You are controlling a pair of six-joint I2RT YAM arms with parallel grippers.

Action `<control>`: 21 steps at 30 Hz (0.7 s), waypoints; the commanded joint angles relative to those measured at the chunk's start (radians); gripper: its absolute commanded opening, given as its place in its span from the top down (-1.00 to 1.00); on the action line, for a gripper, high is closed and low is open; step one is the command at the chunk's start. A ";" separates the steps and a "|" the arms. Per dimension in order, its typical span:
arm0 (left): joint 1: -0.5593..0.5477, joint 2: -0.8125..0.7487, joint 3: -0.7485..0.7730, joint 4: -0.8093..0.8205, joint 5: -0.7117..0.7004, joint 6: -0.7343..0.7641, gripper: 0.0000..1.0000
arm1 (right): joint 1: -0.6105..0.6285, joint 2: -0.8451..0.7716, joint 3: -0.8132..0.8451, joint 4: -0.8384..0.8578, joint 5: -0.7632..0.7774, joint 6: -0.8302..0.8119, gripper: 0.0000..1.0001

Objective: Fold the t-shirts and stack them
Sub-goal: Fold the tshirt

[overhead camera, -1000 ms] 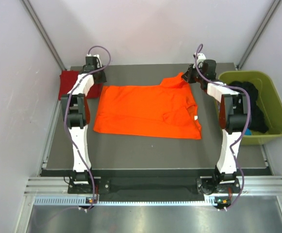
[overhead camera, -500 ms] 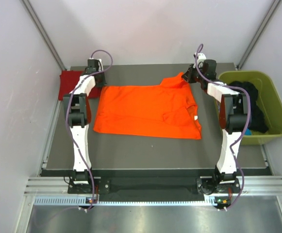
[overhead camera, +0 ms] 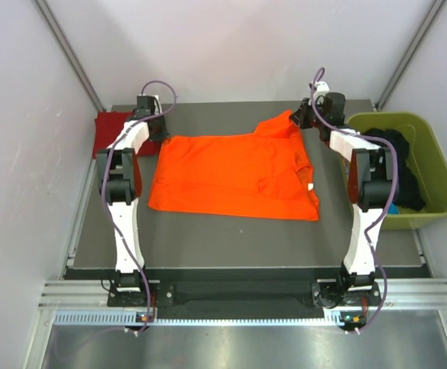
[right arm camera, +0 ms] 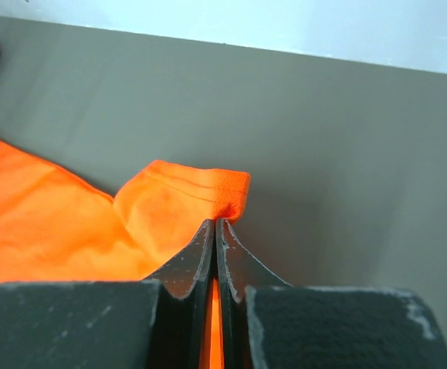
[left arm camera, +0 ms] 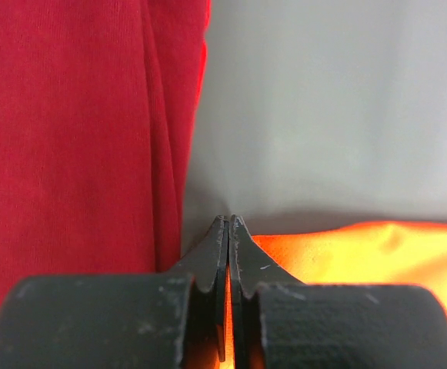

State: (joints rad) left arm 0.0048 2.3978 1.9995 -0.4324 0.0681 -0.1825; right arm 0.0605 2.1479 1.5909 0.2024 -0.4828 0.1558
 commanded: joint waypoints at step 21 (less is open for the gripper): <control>0.004 -0.353 -0.318 0.142 -0.059 0.002 1.00 | -0.053 -0.350 -0.364 0.030 0.009 -0.113 1.00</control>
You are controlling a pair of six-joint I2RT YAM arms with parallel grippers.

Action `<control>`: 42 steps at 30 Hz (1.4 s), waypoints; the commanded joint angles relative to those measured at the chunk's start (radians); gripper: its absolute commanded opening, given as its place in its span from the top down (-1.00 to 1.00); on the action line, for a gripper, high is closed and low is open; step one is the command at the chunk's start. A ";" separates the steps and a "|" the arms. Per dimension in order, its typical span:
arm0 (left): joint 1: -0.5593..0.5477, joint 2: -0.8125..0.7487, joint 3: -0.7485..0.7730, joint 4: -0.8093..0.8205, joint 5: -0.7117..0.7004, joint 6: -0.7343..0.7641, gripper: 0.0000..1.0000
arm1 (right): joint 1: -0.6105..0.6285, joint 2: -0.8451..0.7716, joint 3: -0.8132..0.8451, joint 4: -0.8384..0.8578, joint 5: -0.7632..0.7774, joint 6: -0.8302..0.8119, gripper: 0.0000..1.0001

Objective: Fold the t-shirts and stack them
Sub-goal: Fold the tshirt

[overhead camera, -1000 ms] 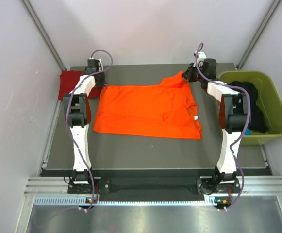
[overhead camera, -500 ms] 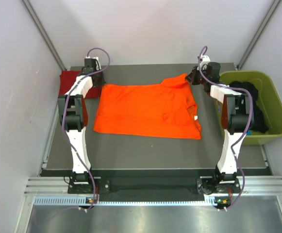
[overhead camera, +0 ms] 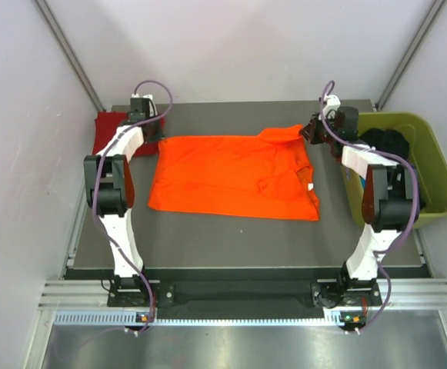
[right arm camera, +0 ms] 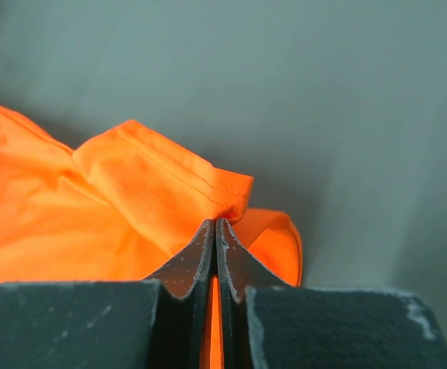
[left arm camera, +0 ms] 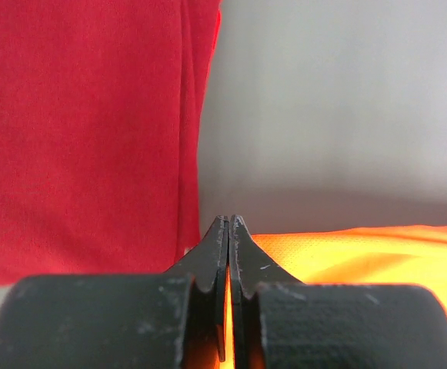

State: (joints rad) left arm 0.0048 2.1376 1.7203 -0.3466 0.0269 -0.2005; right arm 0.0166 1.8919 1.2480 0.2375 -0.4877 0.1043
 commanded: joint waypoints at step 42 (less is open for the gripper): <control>0.004 -0.265 -0.346 -0.129 -0.245 -0.063 0.75 | -0.009 -0.548 -0.618 -0.234 0.213 0.178 0.72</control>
State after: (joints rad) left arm 0.0051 1.9232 1.3758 -0.4572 -0.1577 -0.2413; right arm 0.0162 1.3552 0.6262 -0.0006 -0.2951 0.2604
